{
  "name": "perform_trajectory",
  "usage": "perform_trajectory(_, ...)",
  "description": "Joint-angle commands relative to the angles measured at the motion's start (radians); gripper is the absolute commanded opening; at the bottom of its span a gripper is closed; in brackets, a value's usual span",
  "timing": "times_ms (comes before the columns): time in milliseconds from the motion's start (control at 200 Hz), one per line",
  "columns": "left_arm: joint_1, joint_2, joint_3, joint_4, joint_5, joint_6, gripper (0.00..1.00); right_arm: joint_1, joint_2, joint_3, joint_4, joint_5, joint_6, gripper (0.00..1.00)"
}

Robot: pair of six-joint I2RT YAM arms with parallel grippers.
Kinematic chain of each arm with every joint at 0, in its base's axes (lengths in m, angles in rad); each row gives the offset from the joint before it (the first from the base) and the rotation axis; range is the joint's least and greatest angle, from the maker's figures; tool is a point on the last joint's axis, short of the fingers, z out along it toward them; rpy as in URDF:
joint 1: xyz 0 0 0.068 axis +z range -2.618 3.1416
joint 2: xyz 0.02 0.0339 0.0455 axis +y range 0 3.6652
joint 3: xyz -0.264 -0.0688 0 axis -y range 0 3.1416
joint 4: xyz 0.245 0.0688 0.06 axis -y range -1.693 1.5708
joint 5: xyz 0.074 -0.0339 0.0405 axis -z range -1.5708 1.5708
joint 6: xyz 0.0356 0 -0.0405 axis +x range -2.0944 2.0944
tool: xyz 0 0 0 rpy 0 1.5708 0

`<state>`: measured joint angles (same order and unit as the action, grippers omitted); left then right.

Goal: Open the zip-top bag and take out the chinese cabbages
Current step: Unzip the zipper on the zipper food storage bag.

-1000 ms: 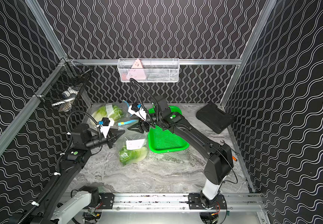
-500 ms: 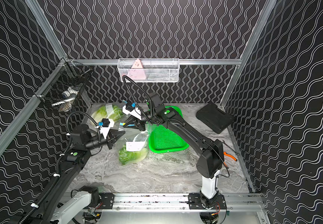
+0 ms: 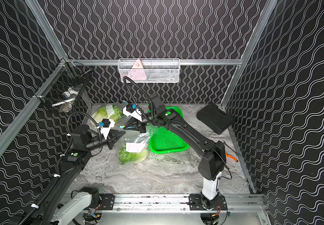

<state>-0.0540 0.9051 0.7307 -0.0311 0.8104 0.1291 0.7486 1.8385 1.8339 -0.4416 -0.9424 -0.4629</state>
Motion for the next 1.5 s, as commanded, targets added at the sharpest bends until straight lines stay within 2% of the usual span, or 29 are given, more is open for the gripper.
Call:
perform_trajectory(0,-0.001,0.0,0.003,0.008,0.001,0.01,0.0,0.003,-0.002,0.007,0.038,-0.012,0.006,0.05)
perform_trajectory(140,0.0,-0.001,0.004,-0.001,-0.013,0.016,0.0,0.003,0.001,0.006,0.035,-0.004,0.007,0.0)
perform_trajectory(260,-0.001,0.0,0.008,-0.009,-0.025,0.014,0.02,0.003,-0.011,-0.006,0.048,-0.004,0.018,0.0)
perform_trajectory(300,-0.001,0.0,0.01,-0.007,-0.021,0.012,0.07,0.003,-0.017,-0.012,0.058,-0.002,0.024,0.0)
perform_trajectory(345,-0.001,-0.002,0.01,-0.002,-0.013,0.005,0.22,0.003,-0.023,-0.018,0.064,-0.002,0.026,0.0)
perform_trajectory(510,0.0,0.0,0.017,0.038,0.049,-0.022,0.52,0.003,-0.037,-0.029,0.064,0.001,0.023,0.0)
perform_trajectory(560,0.0,-0.001,0.017,0.063,0.06,-0.034,0.57,0.003,-0.043,-0.037,0.064,0.003,0.018,0.0)
perform_trajectory(625,0.0,0.0,0.019,0.107,0.06,-0.054,0.59,0.003,-0.052,-0.047,0.053,0.009,0.007,0.0)
perform_trajectory(731,0.0,0.015,0.061,0.134,0.11,-0.062,0.52,0.003,-0.068,-0.064,0.032,0.017,-0.015,0.0)
perform_trajectory(886,0.0,0.044,0.155,0.013,0.202,0.036,0.4,0.003,-0.079,-0.054,-0.001,0.028,-0.038,0.0)
perform_trajectory(951,-0.001,0.049,0.171,-0.025,0.203,0.072,0.3,0.003,-0.081,-0.055,-0.001,0.024,-0.039,0.0)
perform_trajectory(1076,-0.001,0.053,0.168,-0.035,0.215,0.087,0.0,0.003,-0.089,-0.073,0.018,0.019,-0.033,0.0)
perform_trajectory(1186,-0.001,0.049,0.153,0.018,0.223,0.04,0.0,0.003,-0.09,-0.08,0.012,0.033,-0.036,0.0)
perform_trajectory(1336,-0.001,0.025,0.089,0.178,0.211,-0.101,0.0,0.001,-0.104,-0.121,0.035,0.092,-0.043,0.0)
perform_trajectory(1496,0.0,0.013,0.08,0.227,0.196,-0.163,0.0,-0.016,-0.114,-0.142,0.037,0.122,-0.052,0.0)
